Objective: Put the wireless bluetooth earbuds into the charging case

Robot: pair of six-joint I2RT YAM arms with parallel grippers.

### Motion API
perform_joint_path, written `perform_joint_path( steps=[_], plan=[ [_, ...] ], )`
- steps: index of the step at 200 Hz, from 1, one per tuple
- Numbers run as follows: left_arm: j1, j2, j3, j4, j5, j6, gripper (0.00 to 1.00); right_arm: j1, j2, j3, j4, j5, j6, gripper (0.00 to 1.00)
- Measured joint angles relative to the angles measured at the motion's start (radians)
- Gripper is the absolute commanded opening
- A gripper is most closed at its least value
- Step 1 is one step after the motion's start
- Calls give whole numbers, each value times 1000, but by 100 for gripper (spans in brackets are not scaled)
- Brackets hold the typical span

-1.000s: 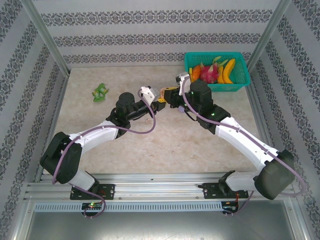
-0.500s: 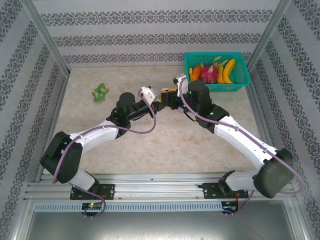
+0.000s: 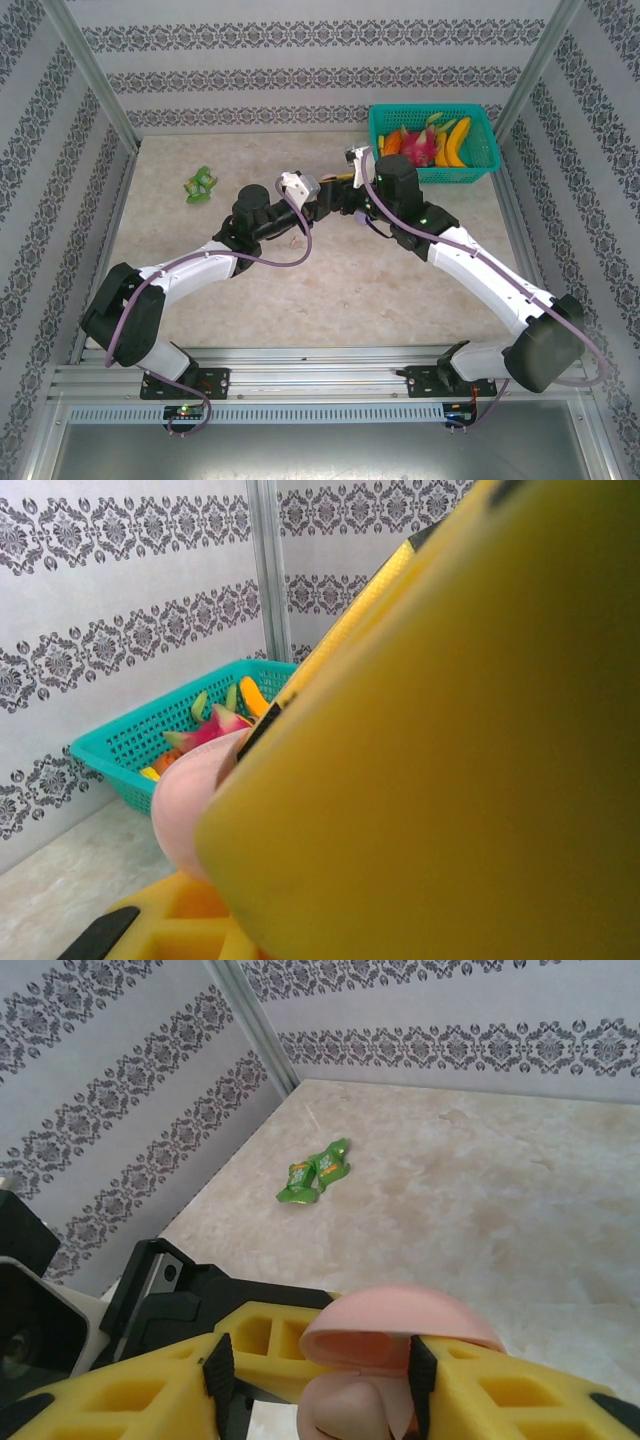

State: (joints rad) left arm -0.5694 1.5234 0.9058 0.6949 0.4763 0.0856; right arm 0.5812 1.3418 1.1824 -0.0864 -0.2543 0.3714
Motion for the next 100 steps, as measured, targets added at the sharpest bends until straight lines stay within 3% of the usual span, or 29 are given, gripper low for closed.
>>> perform_joint_path(
  steps=[100],
  plan=[
    [0, 0, -6, 19, -19, -11, 0, -55, -21, 16, 1, -71, 134, 63]
  ],
)
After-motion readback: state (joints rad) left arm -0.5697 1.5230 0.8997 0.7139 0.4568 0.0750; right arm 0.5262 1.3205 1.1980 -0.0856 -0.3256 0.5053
